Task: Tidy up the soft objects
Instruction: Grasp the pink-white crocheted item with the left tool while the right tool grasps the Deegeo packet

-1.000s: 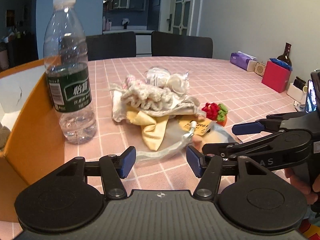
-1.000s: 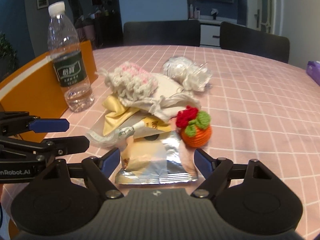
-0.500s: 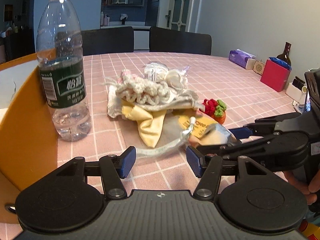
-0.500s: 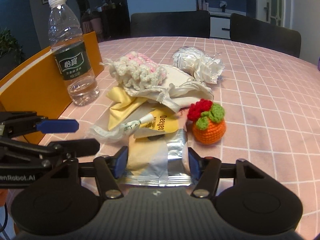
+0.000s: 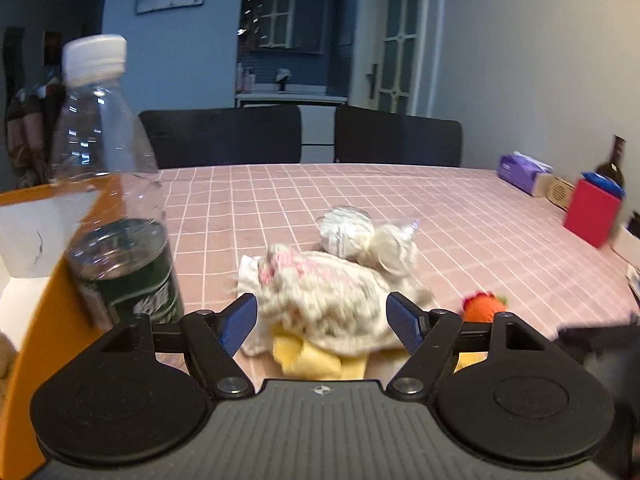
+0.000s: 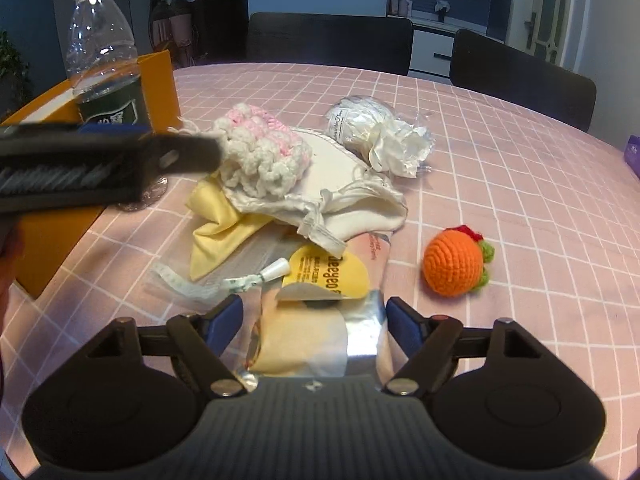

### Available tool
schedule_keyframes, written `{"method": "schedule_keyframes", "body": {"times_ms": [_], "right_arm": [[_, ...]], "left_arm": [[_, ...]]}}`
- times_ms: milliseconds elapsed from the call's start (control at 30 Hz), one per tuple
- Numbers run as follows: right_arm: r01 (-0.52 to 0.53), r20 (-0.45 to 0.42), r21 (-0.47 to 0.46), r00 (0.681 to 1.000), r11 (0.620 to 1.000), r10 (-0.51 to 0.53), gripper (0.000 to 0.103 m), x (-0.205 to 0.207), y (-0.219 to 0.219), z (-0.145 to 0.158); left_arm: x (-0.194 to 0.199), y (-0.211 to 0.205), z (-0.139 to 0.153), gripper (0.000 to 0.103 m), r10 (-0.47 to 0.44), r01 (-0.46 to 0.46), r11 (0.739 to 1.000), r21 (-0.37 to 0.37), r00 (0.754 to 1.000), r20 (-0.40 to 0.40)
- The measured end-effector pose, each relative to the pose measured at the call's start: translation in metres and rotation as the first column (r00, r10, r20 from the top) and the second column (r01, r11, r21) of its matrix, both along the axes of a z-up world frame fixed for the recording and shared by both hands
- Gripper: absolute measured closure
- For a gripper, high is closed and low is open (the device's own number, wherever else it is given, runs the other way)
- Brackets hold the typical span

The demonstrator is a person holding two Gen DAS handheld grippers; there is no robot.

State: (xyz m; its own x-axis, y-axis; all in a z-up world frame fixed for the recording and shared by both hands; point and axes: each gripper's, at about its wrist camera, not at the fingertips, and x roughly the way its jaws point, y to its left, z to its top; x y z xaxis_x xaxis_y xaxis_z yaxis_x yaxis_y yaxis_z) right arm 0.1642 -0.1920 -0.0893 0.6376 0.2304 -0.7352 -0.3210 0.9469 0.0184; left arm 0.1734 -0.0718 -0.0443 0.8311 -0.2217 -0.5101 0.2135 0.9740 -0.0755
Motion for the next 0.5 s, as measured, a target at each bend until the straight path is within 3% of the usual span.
{"method": "schedule_keyframes", "body": {"times_ms": [133,333,433,500], "right_arm": [[0.003,-0.03,-0.002,1.0,1.0,-0.003,0.031,0.006,-0.002,-0.005],[-0.012,-0.045,0.016,0.999,1.0,0.013,0.032,0.009,-0.005,-0.011],[-0.021,-0.037,-0.004,0.999,1.0,0.02,0.032,0.008,-0.002,-0.012],[-0.025,-0.031,-0.016,0.999,1.0,0.024,0.032,0.006,-0.001,-0.014]], "left_arm": [[0.027,-0.004,-0.009,0.016,0.038,-0.038,0.999,-0.014,0.999,-0.031],[0.046,-0.002,-0.026,0.02,0.039,-0.043,0.998,-0.04,0.995,-0.097],[0.043,-0.007,-0.027,0.035,0.026,-0.027,1.0,-0.011,0.997,-0.077],[0.037,-0.008,-0.026,0.051,0.014,-0.013,1.0,0.008,0.998,-0.054]]}}
